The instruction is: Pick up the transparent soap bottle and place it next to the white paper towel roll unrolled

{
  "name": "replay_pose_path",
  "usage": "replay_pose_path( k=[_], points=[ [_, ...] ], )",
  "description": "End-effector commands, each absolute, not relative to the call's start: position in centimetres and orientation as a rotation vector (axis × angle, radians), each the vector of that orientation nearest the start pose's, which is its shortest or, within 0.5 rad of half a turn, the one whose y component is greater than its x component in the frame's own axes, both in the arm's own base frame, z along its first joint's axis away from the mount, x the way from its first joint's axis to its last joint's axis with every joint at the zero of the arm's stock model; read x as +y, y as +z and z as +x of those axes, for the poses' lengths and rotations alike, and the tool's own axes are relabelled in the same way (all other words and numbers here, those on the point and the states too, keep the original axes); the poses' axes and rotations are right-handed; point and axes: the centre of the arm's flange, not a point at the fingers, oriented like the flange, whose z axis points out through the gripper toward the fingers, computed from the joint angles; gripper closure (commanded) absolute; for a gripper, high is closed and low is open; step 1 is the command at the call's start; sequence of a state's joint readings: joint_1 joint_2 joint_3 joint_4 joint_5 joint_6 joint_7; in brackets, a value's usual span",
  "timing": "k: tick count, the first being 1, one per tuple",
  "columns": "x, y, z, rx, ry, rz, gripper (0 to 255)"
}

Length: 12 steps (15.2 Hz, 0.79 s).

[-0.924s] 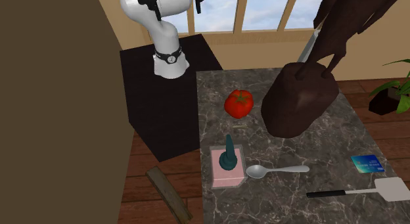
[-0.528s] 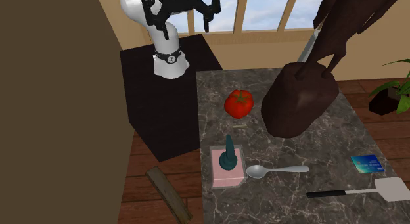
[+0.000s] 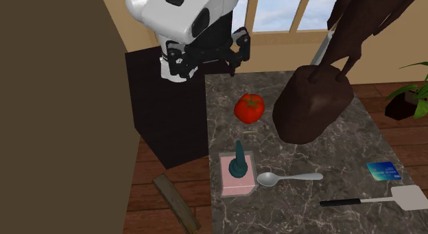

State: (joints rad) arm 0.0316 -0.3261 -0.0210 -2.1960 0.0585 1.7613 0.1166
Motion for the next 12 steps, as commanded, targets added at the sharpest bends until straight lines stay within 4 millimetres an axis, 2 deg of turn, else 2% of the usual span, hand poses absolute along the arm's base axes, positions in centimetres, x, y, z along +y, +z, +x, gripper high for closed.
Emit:
replay_pose_path(
  k=[1, 12],
  points=[
    [1.1, 49.4, 46.8, 0.174, 0.168, -3.082, 0],
    [2.4, 43.4, 59.6, 0.128, 0.142, -3.117, 0]
  ],
)
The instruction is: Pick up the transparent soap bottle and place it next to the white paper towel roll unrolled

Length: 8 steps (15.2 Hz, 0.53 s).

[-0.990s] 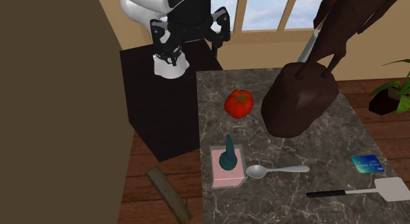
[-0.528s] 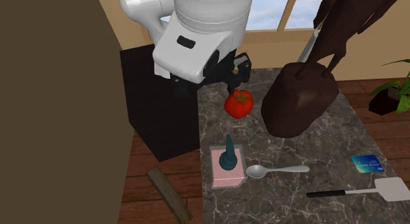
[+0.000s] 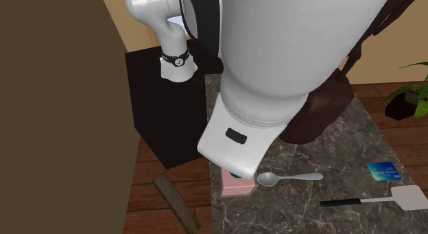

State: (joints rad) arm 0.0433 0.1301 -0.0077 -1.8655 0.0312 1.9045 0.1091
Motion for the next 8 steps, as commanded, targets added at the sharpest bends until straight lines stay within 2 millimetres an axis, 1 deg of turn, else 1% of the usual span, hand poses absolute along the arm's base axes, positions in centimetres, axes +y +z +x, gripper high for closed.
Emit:
replay_pose_path(
  k=[1, 8],
  points=[
    [2.4, 42.8, 59.5, 0.128, 0.142, -3.117, 0],
    [2.5, 39.4, 59.2, 0.128, 0.142, -3.117, 0]
  ],
)
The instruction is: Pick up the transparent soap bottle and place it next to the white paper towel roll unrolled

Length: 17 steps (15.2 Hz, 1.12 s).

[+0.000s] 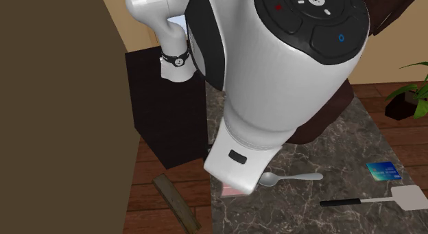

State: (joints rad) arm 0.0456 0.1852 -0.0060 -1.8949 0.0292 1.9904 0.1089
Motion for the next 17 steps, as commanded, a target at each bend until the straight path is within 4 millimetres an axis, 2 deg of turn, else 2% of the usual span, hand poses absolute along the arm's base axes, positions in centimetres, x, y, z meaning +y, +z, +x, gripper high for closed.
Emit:
replay_pose_path(
  k=[1, 8, 9, 17],
  points=[
    [2.49, 39.39, 59.21, 0.128, 0.142, -3.117, 0],
    [2.49, 39.39, 59.21, 0.128, 0.142, -3.117, 0],
    [2.49, 39.39, 59.21, 0.128, 0.142, -3.117, 255],
    [2.5, 39.4, 59.23, 0.128, 0.142, -3.117, 255]
  ],
)
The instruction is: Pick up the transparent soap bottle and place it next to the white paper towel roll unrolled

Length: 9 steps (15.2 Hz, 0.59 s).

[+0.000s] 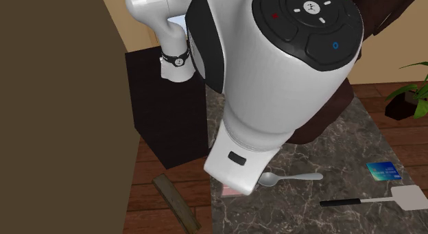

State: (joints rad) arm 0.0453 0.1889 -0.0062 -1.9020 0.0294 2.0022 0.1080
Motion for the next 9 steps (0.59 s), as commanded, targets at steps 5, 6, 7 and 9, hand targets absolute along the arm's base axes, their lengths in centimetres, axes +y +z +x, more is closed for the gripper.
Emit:
replay_pose_path(
  k=[5, 6, 7, 9],
  points=[
    [2.5, 41.5, 59.2, 0.128, 0.142, -3.117, 255],
    [2.5, 42.0, 59.2, 0.128, 0.142, -3.117, 255],
    [2.5, 42.6, 59.2, 0.128, 0.142, -3.117, 255],
    [2.5, 43.6, 59.2, 0.128, 0.142, -3.117, 255]
  ],
)
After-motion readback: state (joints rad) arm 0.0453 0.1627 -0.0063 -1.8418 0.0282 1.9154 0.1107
